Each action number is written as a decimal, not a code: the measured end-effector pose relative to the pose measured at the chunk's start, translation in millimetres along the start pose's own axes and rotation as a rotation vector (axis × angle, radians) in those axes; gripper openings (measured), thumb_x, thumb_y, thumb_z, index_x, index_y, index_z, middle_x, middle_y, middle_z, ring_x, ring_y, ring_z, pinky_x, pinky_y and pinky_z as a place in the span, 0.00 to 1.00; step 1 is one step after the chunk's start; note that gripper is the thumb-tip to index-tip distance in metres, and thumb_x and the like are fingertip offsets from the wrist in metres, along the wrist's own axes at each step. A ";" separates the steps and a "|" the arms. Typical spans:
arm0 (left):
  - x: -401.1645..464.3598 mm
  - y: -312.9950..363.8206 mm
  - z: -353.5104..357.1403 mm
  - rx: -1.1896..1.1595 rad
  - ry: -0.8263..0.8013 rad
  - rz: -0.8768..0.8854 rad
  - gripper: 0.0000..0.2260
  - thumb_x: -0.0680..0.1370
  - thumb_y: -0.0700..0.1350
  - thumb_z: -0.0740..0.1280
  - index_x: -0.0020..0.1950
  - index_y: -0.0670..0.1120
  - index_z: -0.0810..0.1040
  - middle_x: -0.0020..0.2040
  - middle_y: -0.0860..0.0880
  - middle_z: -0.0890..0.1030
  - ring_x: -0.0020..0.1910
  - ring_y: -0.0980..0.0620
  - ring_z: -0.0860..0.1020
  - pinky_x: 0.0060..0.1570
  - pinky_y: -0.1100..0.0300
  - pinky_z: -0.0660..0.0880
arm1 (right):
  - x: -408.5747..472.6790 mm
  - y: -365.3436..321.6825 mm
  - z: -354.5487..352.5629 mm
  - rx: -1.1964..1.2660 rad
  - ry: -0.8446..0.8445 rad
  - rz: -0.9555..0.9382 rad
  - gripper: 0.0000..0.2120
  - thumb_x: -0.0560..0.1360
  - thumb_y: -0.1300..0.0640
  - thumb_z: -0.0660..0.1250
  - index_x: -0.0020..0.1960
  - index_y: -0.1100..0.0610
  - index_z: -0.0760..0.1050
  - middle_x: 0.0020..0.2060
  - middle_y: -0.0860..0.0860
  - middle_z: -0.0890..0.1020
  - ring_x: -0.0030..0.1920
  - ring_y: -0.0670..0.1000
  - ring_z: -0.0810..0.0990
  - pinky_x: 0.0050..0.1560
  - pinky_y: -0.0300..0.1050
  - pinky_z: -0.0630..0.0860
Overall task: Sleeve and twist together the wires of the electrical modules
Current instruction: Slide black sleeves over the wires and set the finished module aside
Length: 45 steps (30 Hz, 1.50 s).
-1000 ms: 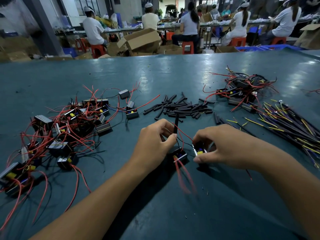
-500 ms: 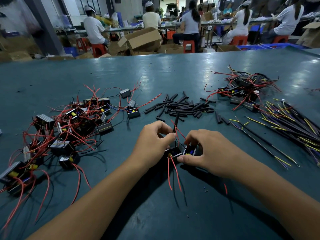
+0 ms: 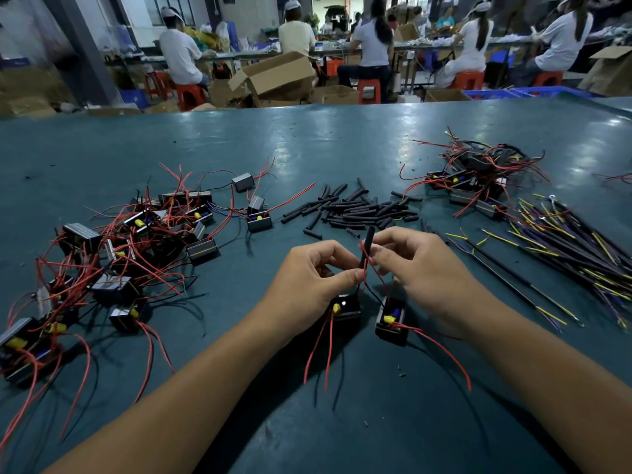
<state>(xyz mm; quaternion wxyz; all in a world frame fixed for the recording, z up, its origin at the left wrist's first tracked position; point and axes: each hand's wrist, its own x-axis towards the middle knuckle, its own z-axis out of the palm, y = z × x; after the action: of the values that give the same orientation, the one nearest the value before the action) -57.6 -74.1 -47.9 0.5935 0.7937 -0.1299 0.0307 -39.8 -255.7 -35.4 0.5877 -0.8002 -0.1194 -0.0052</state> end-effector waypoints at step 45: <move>-10.8 9.3 10.1 0.364 -0.081 0.172 0.09 0.76 0.48 0.73 0.43 0.51 0.73 0.35 0.60 0.74 0.31 0.60 0.70 0.33 0.69 0.64 | 4.3 10.1 -6.6 0.111 -0.129 0.031 0.05 0.78 0.60 0.68 0.45 0.60 0.80 0.36 0.55 0.80 0.35 0.48 0.75 0.33 0.40 0.74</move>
<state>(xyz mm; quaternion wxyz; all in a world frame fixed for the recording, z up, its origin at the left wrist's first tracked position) -71.3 -84.2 -44.4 0.4298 0.8744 -0.2132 0.0722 -32.8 -264.0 -42.2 0.6222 -0.7668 -0.1448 0.0622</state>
